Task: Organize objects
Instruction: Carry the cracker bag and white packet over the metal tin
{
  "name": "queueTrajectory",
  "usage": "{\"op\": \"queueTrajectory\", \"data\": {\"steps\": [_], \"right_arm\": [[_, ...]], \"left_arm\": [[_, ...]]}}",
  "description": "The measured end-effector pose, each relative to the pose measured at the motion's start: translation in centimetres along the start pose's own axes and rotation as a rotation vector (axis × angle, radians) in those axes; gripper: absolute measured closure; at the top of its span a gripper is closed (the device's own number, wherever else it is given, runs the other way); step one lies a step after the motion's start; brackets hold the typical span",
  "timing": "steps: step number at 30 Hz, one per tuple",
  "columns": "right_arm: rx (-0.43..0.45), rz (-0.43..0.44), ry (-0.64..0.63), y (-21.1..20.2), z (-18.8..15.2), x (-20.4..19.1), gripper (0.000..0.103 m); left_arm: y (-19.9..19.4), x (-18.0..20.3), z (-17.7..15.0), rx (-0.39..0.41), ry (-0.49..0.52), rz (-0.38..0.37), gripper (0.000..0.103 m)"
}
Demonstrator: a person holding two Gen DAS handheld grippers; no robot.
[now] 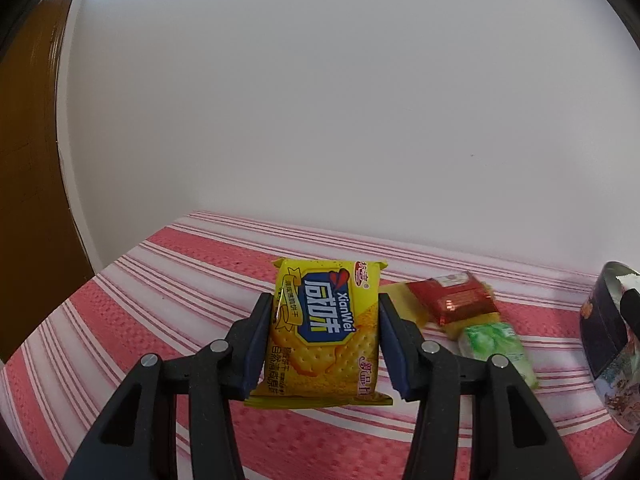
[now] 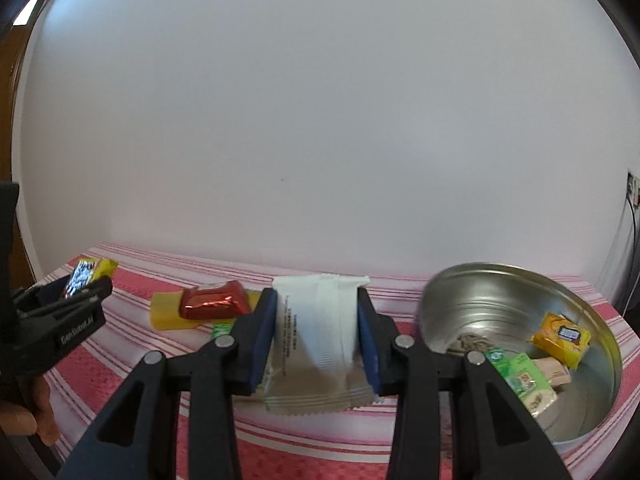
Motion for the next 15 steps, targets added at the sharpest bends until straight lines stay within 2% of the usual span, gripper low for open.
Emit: {"op": "queueTrajectory", "data": {"steps": [15], "right_arm": [[0.044, -0.031, -0.025, -1.0, -0.3, 1.9, 0.064]], "left_arm": [[-0.9, 5.4, -1.0, -0.015, 0.003, -0.061, 0.05]]}}
Point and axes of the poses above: each gripper's, at about its wrist camera, not at the fingertips, and y roughly the way its jaws point, x to its right, z to its top, the point moved 4 cm from there along y, roughly the way its jaws point, and after that the axes turned 2 degrees about -y, right-handed, at the moved point
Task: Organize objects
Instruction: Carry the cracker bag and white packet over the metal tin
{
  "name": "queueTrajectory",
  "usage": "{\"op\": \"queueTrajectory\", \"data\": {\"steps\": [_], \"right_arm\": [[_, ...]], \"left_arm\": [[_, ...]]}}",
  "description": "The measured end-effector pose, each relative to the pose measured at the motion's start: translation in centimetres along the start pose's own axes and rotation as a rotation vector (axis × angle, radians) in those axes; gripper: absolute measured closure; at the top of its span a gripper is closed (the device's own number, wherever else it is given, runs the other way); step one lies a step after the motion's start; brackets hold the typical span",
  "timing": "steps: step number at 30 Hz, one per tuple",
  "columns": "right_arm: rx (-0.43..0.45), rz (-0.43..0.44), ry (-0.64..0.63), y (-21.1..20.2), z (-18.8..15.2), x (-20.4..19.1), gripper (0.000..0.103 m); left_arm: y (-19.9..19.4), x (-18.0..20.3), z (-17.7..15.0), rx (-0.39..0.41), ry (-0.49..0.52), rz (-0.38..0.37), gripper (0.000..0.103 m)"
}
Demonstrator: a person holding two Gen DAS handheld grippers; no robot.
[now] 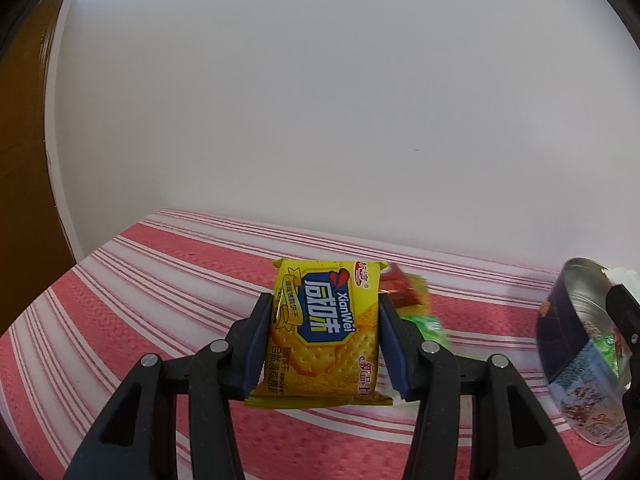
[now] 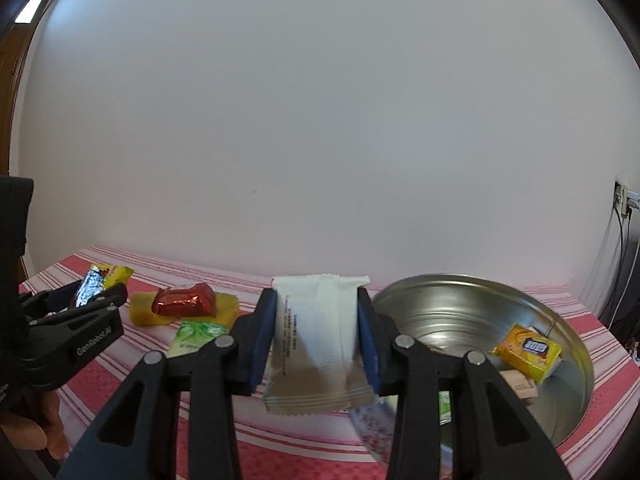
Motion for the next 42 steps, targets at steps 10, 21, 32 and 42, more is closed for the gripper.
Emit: {"op": "queueTrajectory", "data": {"steps": [10, 21, 32, 42], "right_arm": [[0.031, -0.035, 0.006, -1.0, 0.2, 3.3, 0.064], [0.048, -0.073, 0.015, -1.7, 0.1, 6.3, 0.064], [0.057, -0.133, 0.04, -1.9, -0.1, 9.3, 0.064], [0.049, -0.185, 0.063, -1.8, -0.5, 11.8, 0.064]], "left_arm": [[-0.1, 3.5, -0.4, 0.009, 0.03, -0.042, 0.05], [-2.6, 9.3, -0.8, 0.019, 0.069, -0.074, 0.05], [-4.6, 14.6, -0.7, 0.043, 0.112, -0.137, 0.05], [-5.4, 17.9, -0.9, 0.039, 0.127, -0.186, 0.05]]}}
Point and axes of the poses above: each gripper's, at about its wrist camera, not at the fingertips, and y roughly the way its jaws point, x to its right, z to its top, the point moved 4 cm from there along y, roughly the way its jaws point, and after that the axes turned 2 degrees about -y, right-handed, at the moved point
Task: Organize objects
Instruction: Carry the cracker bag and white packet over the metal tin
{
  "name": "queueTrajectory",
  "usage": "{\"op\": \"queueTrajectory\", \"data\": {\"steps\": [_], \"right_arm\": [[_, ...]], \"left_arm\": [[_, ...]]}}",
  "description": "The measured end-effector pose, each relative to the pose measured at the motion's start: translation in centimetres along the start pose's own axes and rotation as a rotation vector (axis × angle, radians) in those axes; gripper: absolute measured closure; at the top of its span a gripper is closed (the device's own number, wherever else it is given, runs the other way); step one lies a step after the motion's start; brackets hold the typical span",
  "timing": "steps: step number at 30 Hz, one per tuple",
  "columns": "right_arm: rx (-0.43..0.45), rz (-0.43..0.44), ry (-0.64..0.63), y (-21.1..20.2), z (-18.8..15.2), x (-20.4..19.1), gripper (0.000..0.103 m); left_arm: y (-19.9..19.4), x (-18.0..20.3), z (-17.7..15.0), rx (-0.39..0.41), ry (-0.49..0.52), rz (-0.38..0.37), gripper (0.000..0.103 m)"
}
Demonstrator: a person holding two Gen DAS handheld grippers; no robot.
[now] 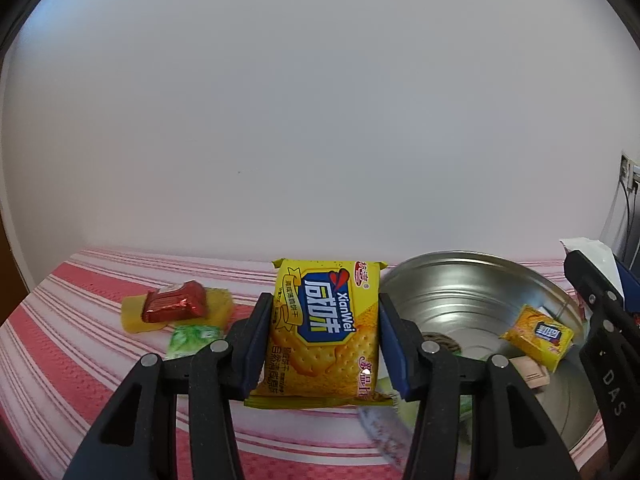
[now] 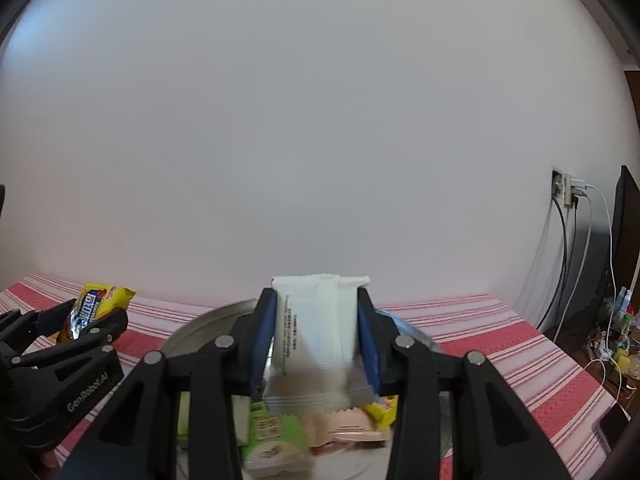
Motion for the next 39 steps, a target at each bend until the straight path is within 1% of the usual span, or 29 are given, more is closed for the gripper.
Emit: {"op": "queueTrajectory", "data": {"steps": [7, 8, 12, 19, 24, 28, 31, 37, 39], "right_arm": [[-0.015, -0.047, 0.009, 1.3, -0.5, 1.9, 0.064], [-0.015, -0.057, 0.007, -0.1, -1.0, 2.8, 0.064], [-0.02, -0.088, -0.005, 0.0, -0.7, 3.1, 0.064], [-0.054, -0.115, 0.016, 1.0, -1.6, 4.9, 0.064], [-0.086, -0.123, 0.041, 2.2, -2.1, 6.7, 0.064], [-0.128, -0.108, 0.077, 2.8, -2.2, 7.1, 0.064], [-0.136, -0.11, 0.076, 3.9, -2.2, 8.4, 0.064], [-0.162, -0.103, 0.069, 4.2, -2.6, 7.6, 0.064], [-0.165, -0.1, 0.071, 4.3, -2.6, 8.0, 0.064]], "left_arm": [[0.3, 2.5, -0.1, -0.006, 0.027, -0.026, 0.05], [0.3, 2.9, -0.2, -0.008, 0.031, -0.029, 0.05], [0.5, 4.1, -0.3, -0.018, 0.038, -0.033, 0.05], [0.6, 6.0, 0.2, -0.026, 0.062, -0.042, 0.05], [1.2, 7.5, 0.0, -0.062, 0.087, -0.046, 0.05], [1.6, 8.4, -0.2, -0.093, 0.099, -0.048, 0.05], [2.0, 8.8, -0.5, -0.112, 0.113, -0.036, 0.05], [2.5, 9.2, -1.2, -0.152, 0.122, -0.031, 0.05], [3.1, 9.6, -1.4, -0.161, 0.126, -0.032, 0.05]]}}
Point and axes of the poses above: each gripper's, at about its wrist camera, not at the fingertips, and y roughly the way its jaws point, x to its right, z to its top, the point moved 4 cm from there along y, roughly the way its jaws point, and after that the axes turned 2 degrees about -y, right-handed, at the moved point
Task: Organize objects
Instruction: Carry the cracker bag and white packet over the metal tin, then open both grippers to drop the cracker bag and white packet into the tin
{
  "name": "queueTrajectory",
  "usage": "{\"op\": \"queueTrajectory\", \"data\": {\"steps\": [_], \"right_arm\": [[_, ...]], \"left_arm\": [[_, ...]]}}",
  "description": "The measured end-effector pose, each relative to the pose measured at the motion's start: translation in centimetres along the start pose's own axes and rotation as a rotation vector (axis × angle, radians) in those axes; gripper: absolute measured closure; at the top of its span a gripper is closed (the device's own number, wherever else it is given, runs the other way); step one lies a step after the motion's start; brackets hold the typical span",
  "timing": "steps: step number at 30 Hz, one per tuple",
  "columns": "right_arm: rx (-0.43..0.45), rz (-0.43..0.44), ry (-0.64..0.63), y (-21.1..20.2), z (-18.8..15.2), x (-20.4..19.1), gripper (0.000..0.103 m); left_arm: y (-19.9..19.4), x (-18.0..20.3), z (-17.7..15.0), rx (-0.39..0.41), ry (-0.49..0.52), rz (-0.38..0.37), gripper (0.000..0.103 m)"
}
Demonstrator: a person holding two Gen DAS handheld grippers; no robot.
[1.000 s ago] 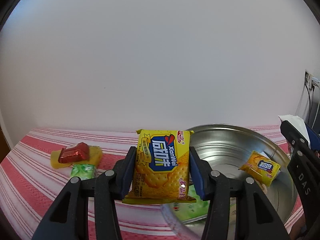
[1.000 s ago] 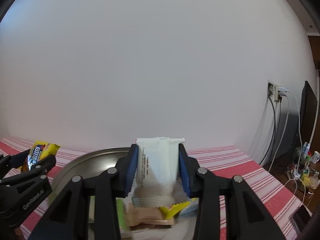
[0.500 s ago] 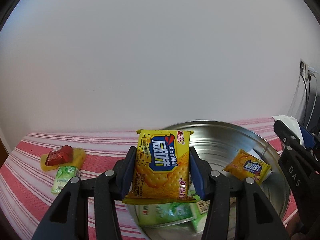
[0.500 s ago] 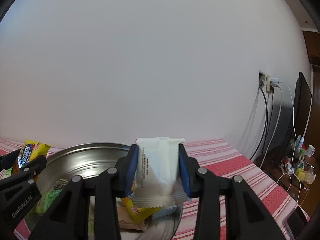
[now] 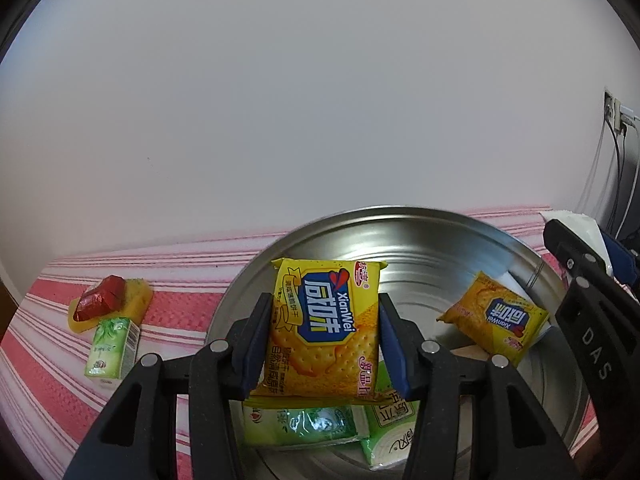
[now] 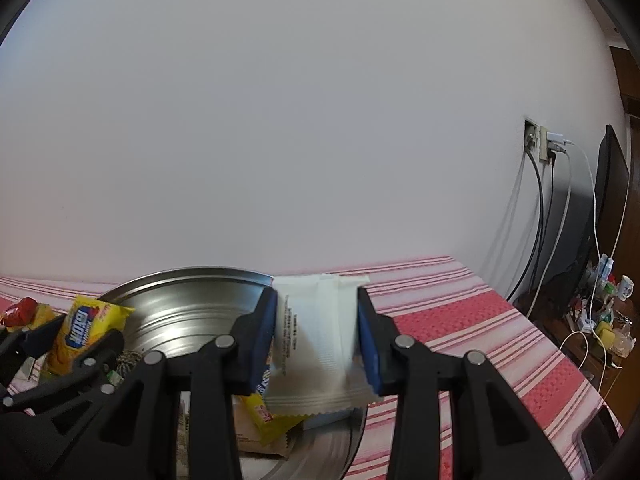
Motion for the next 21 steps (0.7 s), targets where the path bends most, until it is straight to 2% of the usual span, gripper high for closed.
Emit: {"op": "queueTrajectory", "data": {"steps": [6, 21], "right_arm": [[-0.029, 0.014, 0.014, 1.1, -0.2, 2.0, 0.064], [-0.053, 0.035, 0.024, 1.0, -1.2, 2.3, 0.064]], "left_arm": [[0.1, 0.1, 0.1, -0.011, -0.001, -0.003, 0.05], [1.0, 0.4, 0.3, -0.035, 0.011, 0.023, 0.05]]}}
Point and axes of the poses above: each gripper's, at about its wrist camera, not at the fingertips, and y roughly the way its jaws point, x to its right, z to its top, the point moved 4 cm from there along y, roughly the way its jaws point, and after that the axes turned 2 degrees about -y, right-handed, at the moved point
